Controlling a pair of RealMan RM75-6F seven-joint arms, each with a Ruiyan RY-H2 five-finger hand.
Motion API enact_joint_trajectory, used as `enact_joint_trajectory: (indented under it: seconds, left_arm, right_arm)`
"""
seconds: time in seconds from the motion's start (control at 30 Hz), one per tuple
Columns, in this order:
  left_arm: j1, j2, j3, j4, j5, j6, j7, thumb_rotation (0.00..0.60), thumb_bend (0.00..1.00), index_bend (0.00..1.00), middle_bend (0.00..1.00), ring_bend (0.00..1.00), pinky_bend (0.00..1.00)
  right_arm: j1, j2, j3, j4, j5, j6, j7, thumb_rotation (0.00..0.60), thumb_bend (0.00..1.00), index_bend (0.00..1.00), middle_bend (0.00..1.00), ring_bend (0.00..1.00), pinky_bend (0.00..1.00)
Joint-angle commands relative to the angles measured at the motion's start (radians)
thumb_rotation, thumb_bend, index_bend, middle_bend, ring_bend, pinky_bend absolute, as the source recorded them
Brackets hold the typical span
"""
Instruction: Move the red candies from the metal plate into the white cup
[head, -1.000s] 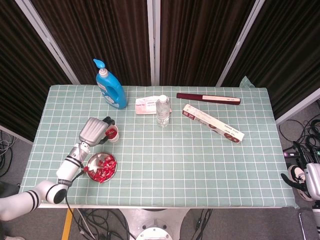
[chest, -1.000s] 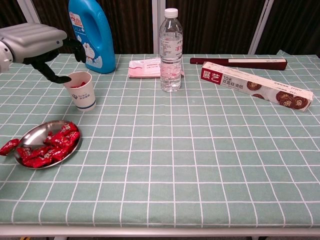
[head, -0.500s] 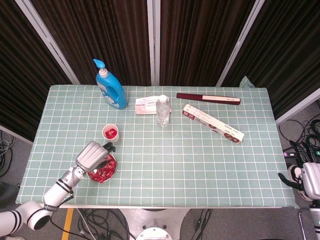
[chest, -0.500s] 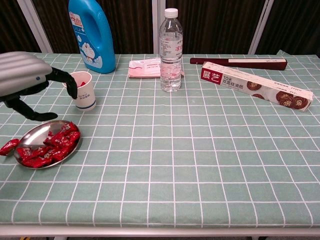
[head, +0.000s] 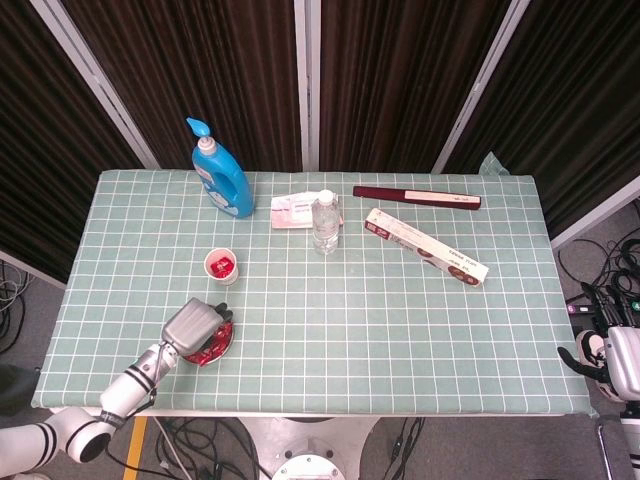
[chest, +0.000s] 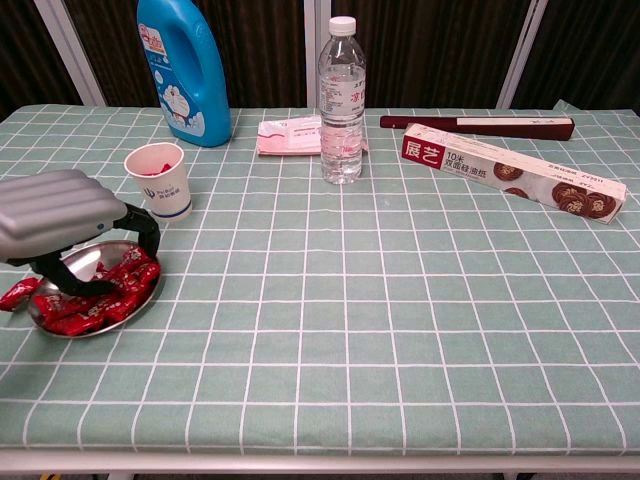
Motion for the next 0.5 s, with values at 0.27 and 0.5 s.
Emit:
enact_joint_trajectory:
  seconds: [0.27, 0.5]
  left_arm:
    - [0.002, -0.032, -0.006, 0.031, -0.005, -0.013, 0.002, 0.600, 0.29, 0.44, 0.46, 0.88, 1.00]
    - [-0.002, -0.045, -0.011, 0.048, -0.013, -0.028, 0.001, 0.600, 0.29, 0.44, 0.46, 0.88, 1.00]
  right_arm:
    - [-0.002, 0.001, -0.001, -0.002, 0.002, 0.001, 0.000, 0.600, 0.11, 0.06, 0.14, 0.01, 0.30]
    - [-0.002, 0.001, 0.000, -0.001, 0.002, 0.000, 0.001, 0.600, 0.11, 0.06, 0.14, 0.00, 0.30]
